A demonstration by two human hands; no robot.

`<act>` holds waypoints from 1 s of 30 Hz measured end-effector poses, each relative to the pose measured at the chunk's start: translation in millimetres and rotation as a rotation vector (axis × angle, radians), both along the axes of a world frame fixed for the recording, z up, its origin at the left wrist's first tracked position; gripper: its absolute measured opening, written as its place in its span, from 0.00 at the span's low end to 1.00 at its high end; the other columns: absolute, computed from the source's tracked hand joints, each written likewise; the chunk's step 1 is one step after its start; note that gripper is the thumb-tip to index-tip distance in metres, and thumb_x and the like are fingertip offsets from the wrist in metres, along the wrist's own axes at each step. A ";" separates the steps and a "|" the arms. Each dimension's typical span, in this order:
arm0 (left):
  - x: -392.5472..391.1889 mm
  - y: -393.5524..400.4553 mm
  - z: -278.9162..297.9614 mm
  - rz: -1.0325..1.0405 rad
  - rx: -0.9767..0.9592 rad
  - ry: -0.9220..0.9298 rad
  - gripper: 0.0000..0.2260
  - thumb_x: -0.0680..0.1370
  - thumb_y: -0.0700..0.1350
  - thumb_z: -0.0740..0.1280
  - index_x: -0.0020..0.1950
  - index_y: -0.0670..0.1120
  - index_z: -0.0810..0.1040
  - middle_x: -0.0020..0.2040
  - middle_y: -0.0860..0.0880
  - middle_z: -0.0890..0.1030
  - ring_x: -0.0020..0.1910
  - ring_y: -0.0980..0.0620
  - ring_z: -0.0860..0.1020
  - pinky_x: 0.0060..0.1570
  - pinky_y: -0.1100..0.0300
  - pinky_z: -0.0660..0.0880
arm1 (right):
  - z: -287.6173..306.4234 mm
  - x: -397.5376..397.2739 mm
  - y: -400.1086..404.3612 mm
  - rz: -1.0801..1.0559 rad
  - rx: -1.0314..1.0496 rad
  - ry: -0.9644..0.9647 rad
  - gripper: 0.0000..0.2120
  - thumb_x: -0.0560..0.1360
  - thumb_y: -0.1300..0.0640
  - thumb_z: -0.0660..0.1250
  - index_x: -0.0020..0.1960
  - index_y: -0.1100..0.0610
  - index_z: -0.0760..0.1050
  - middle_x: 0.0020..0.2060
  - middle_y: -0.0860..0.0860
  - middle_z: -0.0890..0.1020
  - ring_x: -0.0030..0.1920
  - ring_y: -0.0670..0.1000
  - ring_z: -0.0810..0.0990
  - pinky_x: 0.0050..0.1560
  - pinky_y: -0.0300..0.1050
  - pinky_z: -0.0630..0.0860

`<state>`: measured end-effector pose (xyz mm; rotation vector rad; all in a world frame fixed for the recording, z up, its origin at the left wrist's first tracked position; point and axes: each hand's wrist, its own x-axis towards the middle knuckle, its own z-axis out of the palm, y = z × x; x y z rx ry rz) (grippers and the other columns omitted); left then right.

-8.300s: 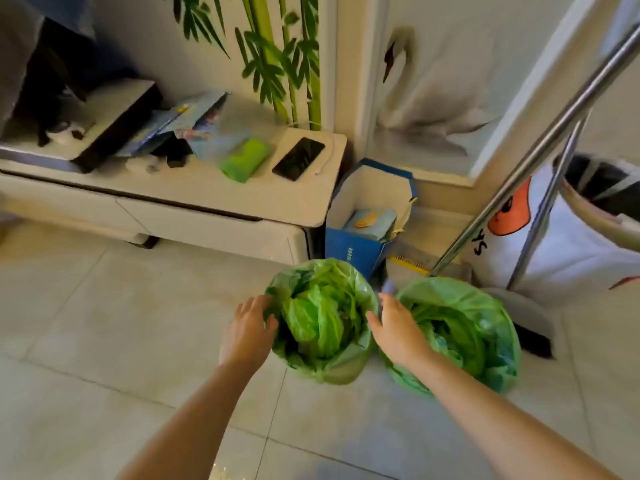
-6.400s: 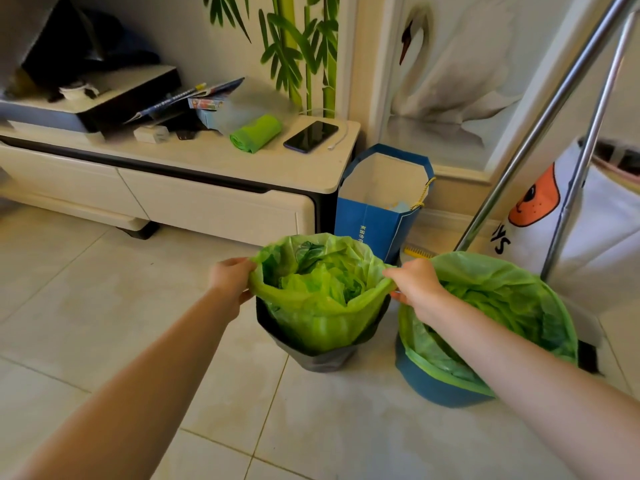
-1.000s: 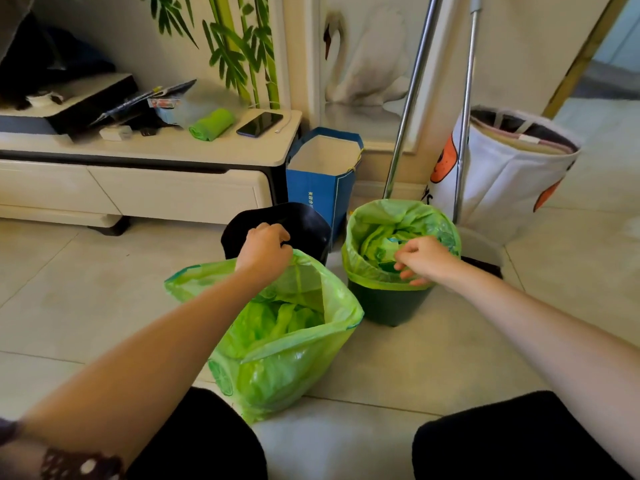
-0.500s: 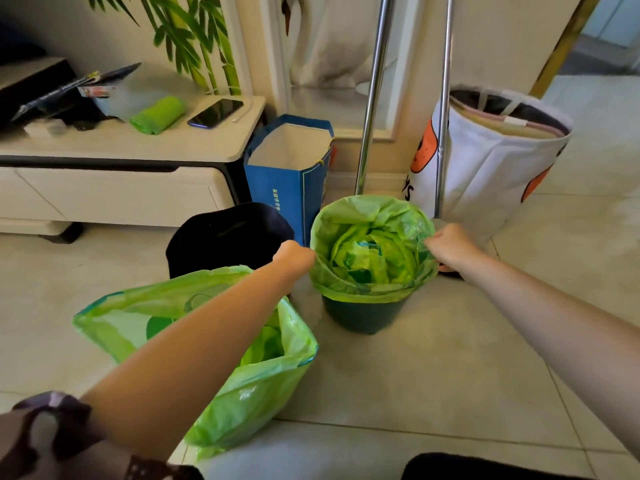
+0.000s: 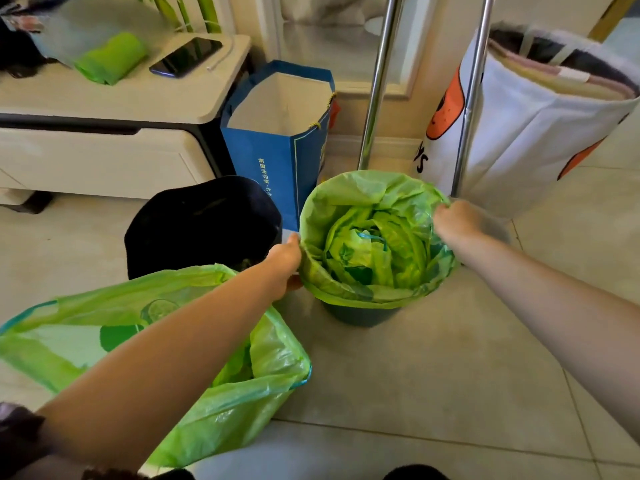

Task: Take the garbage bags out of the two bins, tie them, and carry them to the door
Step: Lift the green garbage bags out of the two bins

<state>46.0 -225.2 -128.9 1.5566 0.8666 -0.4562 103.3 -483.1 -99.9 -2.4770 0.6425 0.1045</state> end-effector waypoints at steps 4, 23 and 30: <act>1.7 -0.6 1.5 0.025 0.011 -0.092 0.06 0.79 0.43 0.63 0.51 0.40 0.74 0.40 0.42 0.79 0.37 0.45 0.79 0.32 0.54 0.79 | -3.4 1.6 -8.4 0.034 0.003 -0.175 0.14 0.78 0.58 0.56 0.56 0.65 0.74 0.53 0.64 0.79 0.54 0.64 0.78 0.47 0.51 0.72; 1.1 -1.7 131.9 0.045 0.236 -0.667 0.06 0.81 0.44 0.62 0.48 0.45 0.78 0.43 0.45 0.79 0.38 0.47 0.80 0.30 0.57 0.80 | 130.0 -6.7 14.0 0.150 0.185 -0.565 0.11 0.78 0.59 0.58 0.44 0.63 0.76 0.41 0.61 0.76 0.45 0.61 0.75 0.40 0.49 0.65; -5.8 2.2 196.2 0.103 0.138 -0.847 0.10 0.81 0.41 0.61 0.41 0.49 0.75 0.39 0.48 0.77 0.38 0.51 0.79 0.28 0.62 0.78 | 202.8 -26.6 14.6 0.159 0.358 -0.737 0.10 0.78 0.61 0.57 0.47 0.60 0.77 0.37 0.55 0.75 0.38 0.51 0.72 0.33 0.42 0.62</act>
